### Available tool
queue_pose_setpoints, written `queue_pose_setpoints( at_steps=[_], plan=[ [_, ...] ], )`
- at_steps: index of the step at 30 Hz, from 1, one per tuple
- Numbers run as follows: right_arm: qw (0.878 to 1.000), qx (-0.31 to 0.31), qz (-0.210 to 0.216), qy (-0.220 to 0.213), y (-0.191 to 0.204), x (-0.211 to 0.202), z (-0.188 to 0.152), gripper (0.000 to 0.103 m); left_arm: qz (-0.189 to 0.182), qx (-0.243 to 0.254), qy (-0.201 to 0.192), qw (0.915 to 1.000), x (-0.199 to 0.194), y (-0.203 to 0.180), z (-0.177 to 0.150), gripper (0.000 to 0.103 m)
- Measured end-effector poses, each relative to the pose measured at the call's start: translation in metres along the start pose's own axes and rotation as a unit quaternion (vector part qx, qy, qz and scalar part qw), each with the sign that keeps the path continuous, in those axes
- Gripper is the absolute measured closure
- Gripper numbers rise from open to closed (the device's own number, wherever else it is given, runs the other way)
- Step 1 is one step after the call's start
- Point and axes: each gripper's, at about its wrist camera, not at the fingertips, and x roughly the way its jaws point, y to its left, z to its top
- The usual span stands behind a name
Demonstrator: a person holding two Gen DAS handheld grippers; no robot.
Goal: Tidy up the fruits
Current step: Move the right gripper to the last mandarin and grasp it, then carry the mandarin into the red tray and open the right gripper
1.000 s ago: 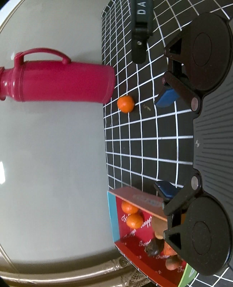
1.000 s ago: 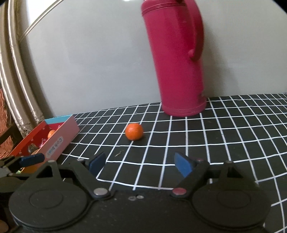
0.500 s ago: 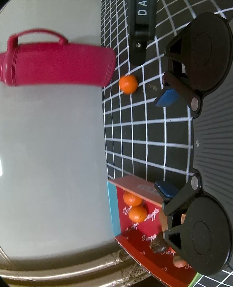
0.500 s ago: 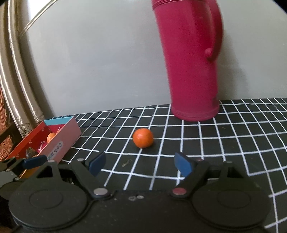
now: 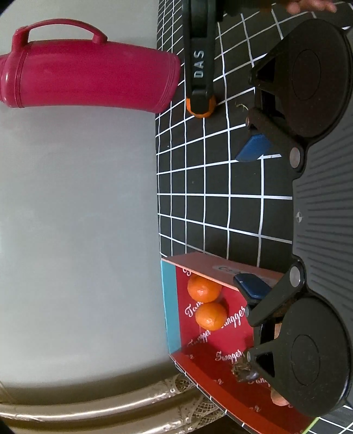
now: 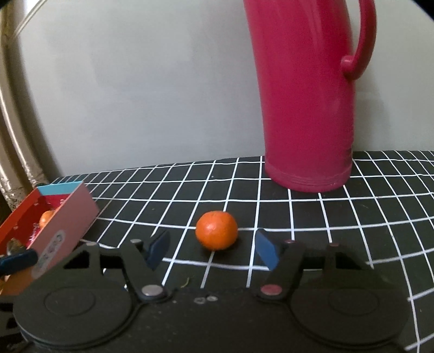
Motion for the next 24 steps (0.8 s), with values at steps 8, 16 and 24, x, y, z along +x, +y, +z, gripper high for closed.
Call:
queue_pose_setpoints(
  at_steps=[8,16,24],
  plan=[
    [1.0,-0.015,-0.011,0.017,0.005,0.024,0.006,0.05,-0.006,-0.001,-0.001,1.0,-0.001,0.003,0.002,0.014],
    [0.999,-0.023,-0.018,0.025,0.011,0.022,0.002,0.064,0.042,0.01,-0.069,0.9967,-0.039,0.006,0.005,0.014],
    [0.999,-0.035,0.006,0.013,0.024,0.011,0.002,0.064,0.122,-0.008,-0.071,0.99,-0.045,0.038,0.001,0.014]
  ],
)
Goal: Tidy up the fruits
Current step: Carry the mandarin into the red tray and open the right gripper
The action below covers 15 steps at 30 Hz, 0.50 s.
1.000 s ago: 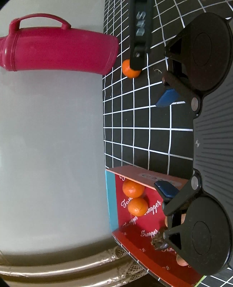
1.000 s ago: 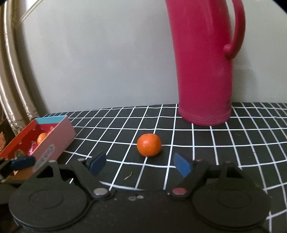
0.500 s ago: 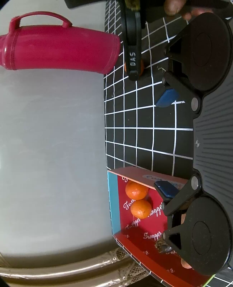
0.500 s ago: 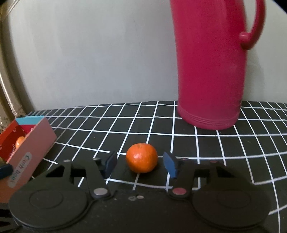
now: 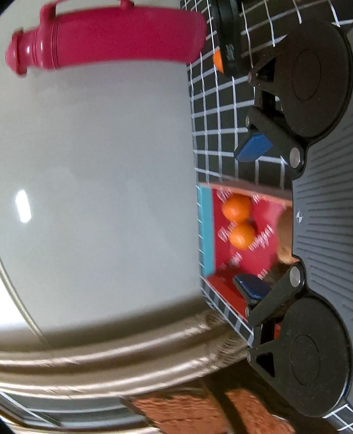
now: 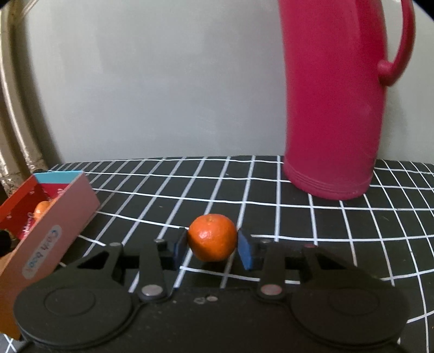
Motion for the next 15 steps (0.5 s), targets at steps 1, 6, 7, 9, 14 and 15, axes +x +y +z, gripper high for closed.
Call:
queue_pose_setpoints(
  at_steps=[1,6,7,9,14,15],
  plan=[
    [1.0,-0.001,0.006,-0.002,0.003,-0.002,0.001,0.064,0.01,-0.006,0.001,0.9999,0.0,0.007,-0.001,0.014],
    [0.999,-0.015,0.042,-0.015,0.032,-0.016,0.005,0.064,0.048,-0.016,-0.005,0.9987,0.0,0.037,-0.003,0.014],
    [0.998,-0.02,0.053,-0.019,0.04,-0.02,0.006,0.064,0.051,-0.019,-0.003,0.9985,0.0,0.044,-0.005,0.014],
    [0.996,-0.033,0.072,-0.027,0.058,-0.026,0.009,0.064,0.057,-0.027,0.002,0.998,-0.001,0.059,-0.008,0.014],
    [0.988,-0.061,0.135,-0.033,0.101,-0.031,0.013,0.064,0.066,-0.044,0.014,0.9967,0.0,0.091,-0.018,0.014],
    [0.986,-0.067,0.147,-0.031,0.111,-0.031,0.012,0.064,0.069,-0.048,0.015,0.9964,0.0,0.096,-0.019,0.014]
  ],
)
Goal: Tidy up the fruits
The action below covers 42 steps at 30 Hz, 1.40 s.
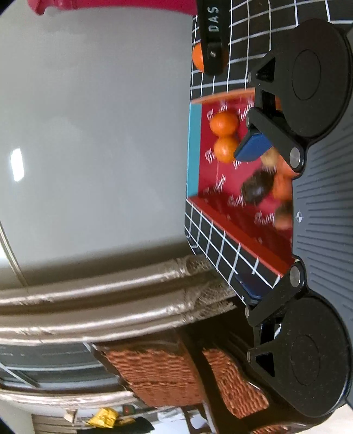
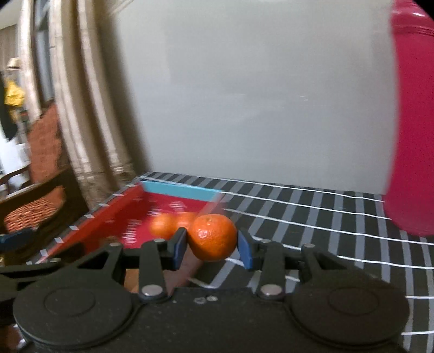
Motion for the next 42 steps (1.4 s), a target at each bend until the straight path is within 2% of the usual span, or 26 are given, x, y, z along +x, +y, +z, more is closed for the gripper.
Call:
queue_pose_setpoints(
  at_steps=[4,7,12,20,27,29,33,35,39,42],
  plan=[
    [0.999,-0.021,0.026,0.01,0.029,0.014,-0.001,0.064,0.013,-0.009,0.005,0.9999,0.007,0.017,-0.004,0.014],
    [0.999,-0.03,0.03,0.016,0.042,0.026,-0.001,0.064,0.017,-0.022,0.009,0.9996,0.012,0.029,-0.006,0.013],
    [0.999,-0.039,0.025,0.021,0.051,0.043,-0.003,0.063,0.011,-0.029,0.017,0.9994,0.017,0.036,-0.01,0.013],
    [0.998,-0.048,0.03,0.028,0.057,0.043,-0.012,0.062,0.008,-0.039,0.03,0.9988,0.023,0.043,-0.01,0.011],
    [0.998,-0.035,0.042,0.025,0.056,0.041,-0.012,0.056,0.001,-0.039,0.037,0.9986,0.023,0.041,-0.009,0.011],
    [0.998,-0.026,0.047,0.017,0.055,0.035,-0.011,0.047,-0.001,-0.038,0.035,0.9987,0.022,0.039,-0.009,0.011],
    [0.999,-0.013,0.036,0.001,0.05,0.025,-0.008,0.036,-0.003,-0.044,0.031,0.9985,0.02,0.04,-0.006,0.01],
    [0.999,0.0,0.042,-0.007,0.045,0.018,-0.006,0.018,-0.006,-0.043,0.03,0.9986,0.019,0.039,-0.005,0.009],
    [0.999,-0.003,0.034,-0.022,0.045,0.005,-0.003,0.015,-0.012,-0.041,0.028,0.9987,0.017,0.038,-0.004,0.007],
    [0.999,-0.005,0.019,-0.031,0.044,-0.005,-0.004,0.008,-0.016,-0.039,0.024,0.9988,0.013,0.037,-0.004,0.004]
  ],
)
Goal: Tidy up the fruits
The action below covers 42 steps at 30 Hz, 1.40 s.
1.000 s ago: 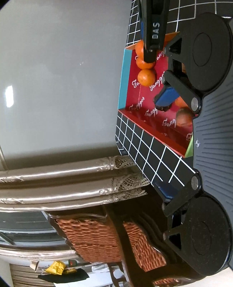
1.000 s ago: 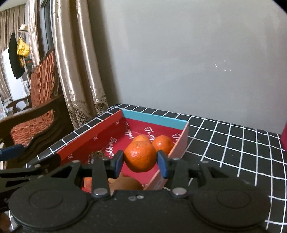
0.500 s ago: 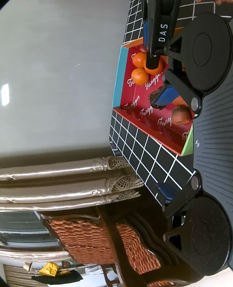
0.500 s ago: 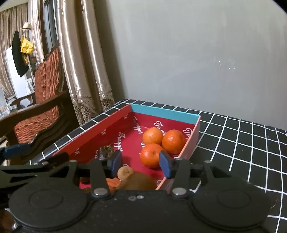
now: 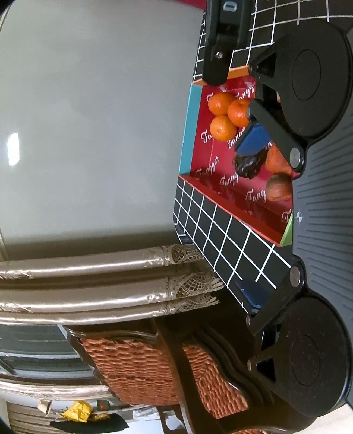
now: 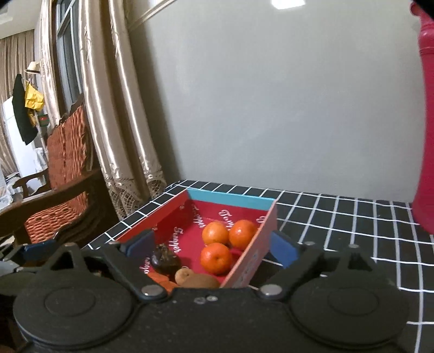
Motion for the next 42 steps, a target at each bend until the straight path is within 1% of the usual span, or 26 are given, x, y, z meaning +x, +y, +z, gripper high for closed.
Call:
queue_pose_setpoints(
  at_steps=[2,4,10,13,16,20,25,29,33,38,42],
  plan=[
    [1.0,0.002,-0.012,-0.004,-0.002,-0.008,-0.003,0.005,-0.008,0.002,-0.001,1.0,-0.003,-0.002,0.0,0.002],
    [1.0,0.006,-0.02,-0.004,-0.006,-0.014,-0.005,0.005,-0.014,0.006,-0.002,0.9999,-0.005,-0.005,-0.001,0.001],
    [0.998,0.034,-0.046,-0.01,-0.023,-0.043,-0.017,0.002,-0.041,0.013,0.004,0.9991,-0.014,-0.016,-0.001,0.0],
    [0.997,0.041,-0.058,-0.014,-0.029,-0.06,-0.024,0.001,-0.06,0.015,0.021,0.9979,-0.019,-0.022,-0.004,0.0],
    [0.996,0.048,-0.071,-0.015,-0.035,-0.076,-0.032,0.001,-0.078,0.013,0.035,0.9963,-0.027,-0.029,-0.009,0.0],
    [0.995,0.057,-0.083,-0.018,-0.045,-0.098,-0.043,0.001,-0.089,0.025,0.033,0.9951,-0.041,-0.041,-0.017,0.0],
    [0.993,0.069,-0.1,-0.013,-0.056,-0.117,-0.058,0.001,-0.104,0.041,0.041,0.9929,-0.048,-0.056,-0.025,0.0],
    [0.993,0.063,-0.103,-0.007,-0.056,-0.119,-0.065,0.001,-0.102,0.045,0.034,0.9932,-0.054,-0.059,-0.027,0.0],
    [0.994,0.062,-0.094,-0.008,-0.049,-0.113,-0.063,0.001,-0.095,0.036,0.035,0.9942,-0.057,-0.051,-0.028,0.0],
    [0.996,0.039,-0.082,0.007,-0.024,-0.098,-0.06,0.001,-0.076,0.006,0.043,0.9961,-0.066,-0.022,-0.028,0.0],
    [0.997,0.003,-0.076,0.005,0.005,-0.097,-0.058,0.001,-0.054,0.009,0.047,0.9974,-0.075,-0.003,-0.029,0.0]
  ],
)
